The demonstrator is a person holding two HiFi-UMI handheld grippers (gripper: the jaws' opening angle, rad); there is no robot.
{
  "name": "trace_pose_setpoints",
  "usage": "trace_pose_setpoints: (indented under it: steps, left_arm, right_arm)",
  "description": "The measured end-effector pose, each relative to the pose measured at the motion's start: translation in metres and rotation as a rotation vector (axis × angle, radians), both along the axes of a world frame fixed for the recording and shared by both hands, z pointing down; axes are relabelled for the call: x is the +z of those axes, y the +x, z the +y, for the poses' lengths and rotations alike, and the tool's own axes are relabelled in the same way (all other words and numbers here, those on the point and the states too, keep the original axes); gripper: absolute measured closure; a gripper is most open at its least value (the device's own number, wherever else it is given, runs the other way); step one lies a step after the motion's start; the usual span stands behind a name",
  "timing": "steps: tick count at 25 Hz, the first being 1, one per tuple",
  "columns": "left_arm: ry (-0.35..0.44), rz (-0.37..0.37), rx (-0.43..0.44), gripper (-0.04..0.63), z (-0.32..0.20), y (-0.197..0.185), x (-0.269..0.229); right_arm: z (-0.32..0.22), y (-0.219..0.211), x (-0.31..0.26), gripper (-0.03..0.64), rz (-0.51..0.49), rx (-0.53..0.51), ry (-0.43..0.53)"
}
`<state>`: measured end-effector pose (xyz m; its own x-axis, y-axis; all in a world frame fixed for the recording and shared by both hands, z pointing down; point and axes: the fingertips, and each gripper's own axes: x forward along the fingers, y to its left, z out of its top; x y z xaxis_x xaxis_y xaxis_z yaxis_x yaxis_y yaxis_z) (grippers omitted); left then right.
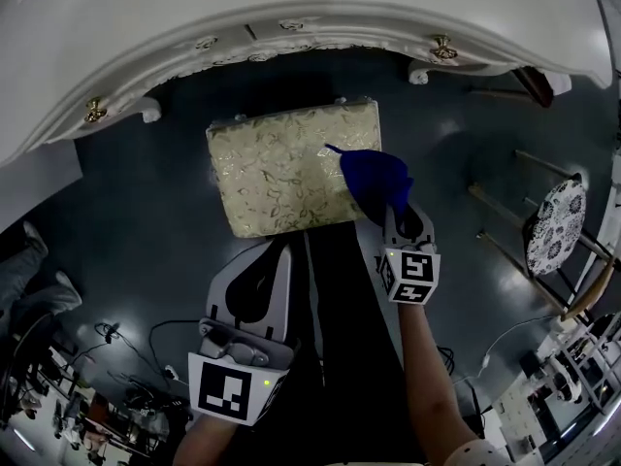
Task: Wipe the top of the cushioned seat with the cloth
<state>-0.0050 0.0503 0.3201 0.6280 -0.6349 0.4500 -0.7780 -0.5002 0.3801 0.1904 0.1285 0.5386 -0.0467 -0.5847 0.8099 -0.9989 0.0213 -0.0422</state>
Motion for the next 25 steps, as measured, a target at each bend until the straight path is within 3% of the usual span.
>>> trace_pose_setpoints:
  steps: [6, 10, 19, 25]
  left_arm:
    - [0.015, -0.005, 0.026, 0.586, 0.001, 0.018, 0.001]
    - [-0.040, -0.007, 0.032, 0.586, 0.009, 0.026, 0.007]
    - [-0.057, -0.006, 0.030, 0.586, 0.013, 0.031, 0.014]
    - [-0.017, -0.005, 0.018, 0.586, 0.007, 0.028, 0.011]
  right_arm:
    - [0.012, 0.015, 0.040, 0.555, 0.022, 0.055, -0.085]
    - [0.016, 0.006, 0.059, 0.555, 0.045, 0.021, -0.145]
    - [0.018, -0.002, 0.058, 0.557, 0.051, 0.010, -0.140]
    - [0.014, -0.015, 0.051, 0.557, 0.043, 0.023, -0.126]
